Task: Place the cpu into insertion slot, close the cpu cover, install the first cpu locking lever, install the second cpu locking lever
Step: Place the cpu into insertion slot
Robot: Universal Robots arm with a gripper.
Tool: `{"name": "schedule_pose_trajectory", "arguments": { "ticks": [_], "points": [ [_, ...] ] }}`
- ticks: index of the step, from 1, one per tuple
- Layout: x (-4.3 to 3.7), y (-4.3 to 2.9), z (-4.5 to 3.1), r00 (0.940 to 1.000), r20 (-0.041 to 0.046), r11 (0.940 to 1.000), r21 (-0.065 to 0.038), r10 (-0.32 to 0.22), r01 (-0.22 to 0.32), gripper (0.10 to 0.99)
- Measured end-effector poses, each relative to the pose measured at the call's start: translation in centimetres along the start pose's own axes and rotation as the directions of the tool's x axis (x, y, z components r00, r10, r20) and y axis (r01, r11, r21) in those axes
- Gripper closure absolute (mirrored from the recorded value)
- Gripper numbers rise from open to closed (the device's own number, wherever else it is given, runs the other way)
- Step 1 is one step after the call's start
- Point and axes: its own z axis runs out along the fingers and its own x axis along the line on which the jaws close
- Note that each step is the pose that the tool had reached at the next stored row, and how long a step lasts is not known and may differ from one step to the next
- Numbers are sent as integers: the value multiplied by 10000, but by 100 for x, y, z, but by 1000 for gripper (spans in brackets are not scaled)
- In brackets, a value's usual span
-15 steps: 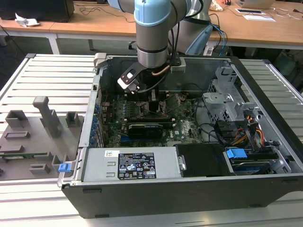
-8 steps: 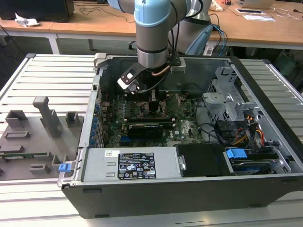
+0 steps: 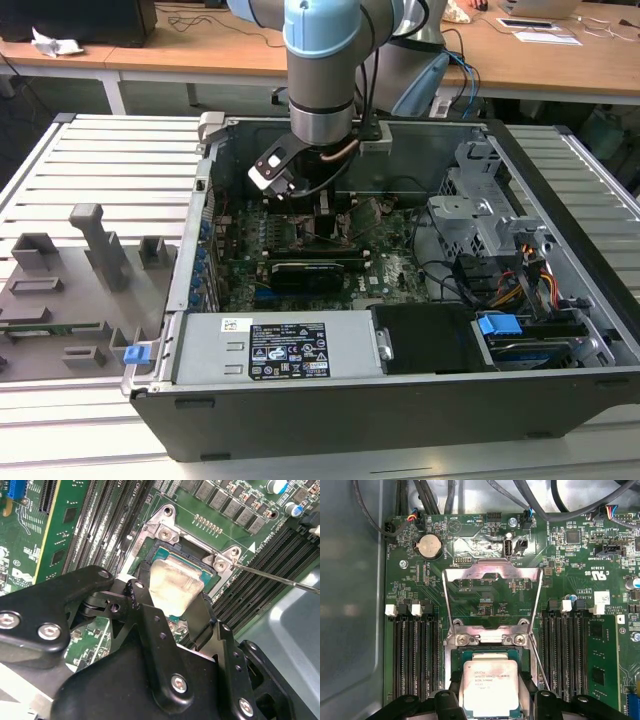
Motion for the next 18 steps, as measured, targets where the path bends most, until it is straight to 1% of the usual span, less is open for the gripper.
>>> {"name": "schedule_pose_trajectory", "arguments": {
  "ticks": [3,9,13,18],
  "points": [
    [-1,-1,12,10000,3,10000,1,0,0,561],
    [0,0,8,10000,7,10000,-3,72,-72,561],
    [-2,-3,30,10000,20,10000,3,82,-82,561],
    [-1,-3,36,10000,13,10000,-2,83,-83,561]
  ]
}}
